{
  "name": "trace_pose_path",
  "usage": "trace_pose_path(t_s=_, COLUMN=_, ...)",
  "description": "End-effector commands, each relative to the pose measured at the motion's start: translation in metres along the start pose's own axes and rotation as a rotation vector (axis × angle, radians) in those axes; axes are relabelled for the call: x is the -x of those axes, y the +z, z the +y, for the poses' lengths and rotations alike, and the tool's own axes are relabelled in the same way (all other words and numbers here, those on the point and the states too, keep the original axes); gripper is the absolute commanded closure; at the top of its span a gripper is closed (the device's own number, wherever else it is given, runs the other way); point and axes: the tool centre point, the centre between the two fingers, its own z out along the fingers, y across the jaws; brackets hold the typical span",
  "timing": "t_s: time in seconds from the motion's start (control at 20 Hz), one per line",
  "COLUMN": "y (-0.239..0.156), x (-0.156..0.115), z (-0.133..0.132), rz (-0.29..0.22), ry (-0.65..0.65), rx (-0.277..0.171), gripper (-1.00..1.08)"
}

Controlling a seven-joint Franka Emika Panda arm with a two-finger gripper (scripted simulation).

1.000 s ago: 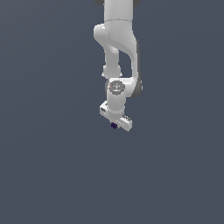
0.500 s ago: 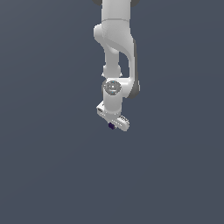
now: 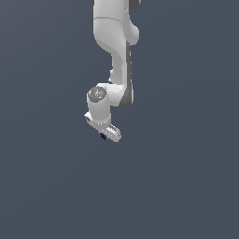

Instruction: Pick up the object and move it to a goal position.

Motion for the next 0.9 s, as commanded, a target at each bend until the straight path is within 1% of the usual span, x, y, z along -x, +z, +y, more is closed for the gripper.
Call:
trace_pose_path(t_s=0.0, y=-0.004, x=-0.022, z=0.020, rz=0.000, ry=0.000, rx=0.000, gripper=1.08)
trace_pose_path(t_s=0.25, y=-0.012, x=-0.067, z=0.057, rz=0.000, ry=0.000, rx=0.000, gripper=1.08)
trace_pose_path(t_s=0.45, y=-0.017, x=-0.093, z=0.078, rz=0.000, ry=0.000, rx=0.000, gripper=1.08)
trace_pose_path(t_s=0.65, y=-0.020, x=-0.111, z=0.091, rz=0.000, ry=0.000, rx=0.000, gripper=1.08)
trace_pose_path(t_s=0.85, y=-0.021, x=-0.120, z=0.098, rz=0.000, ry=0.000, rx=0.000, gripper=1.08)
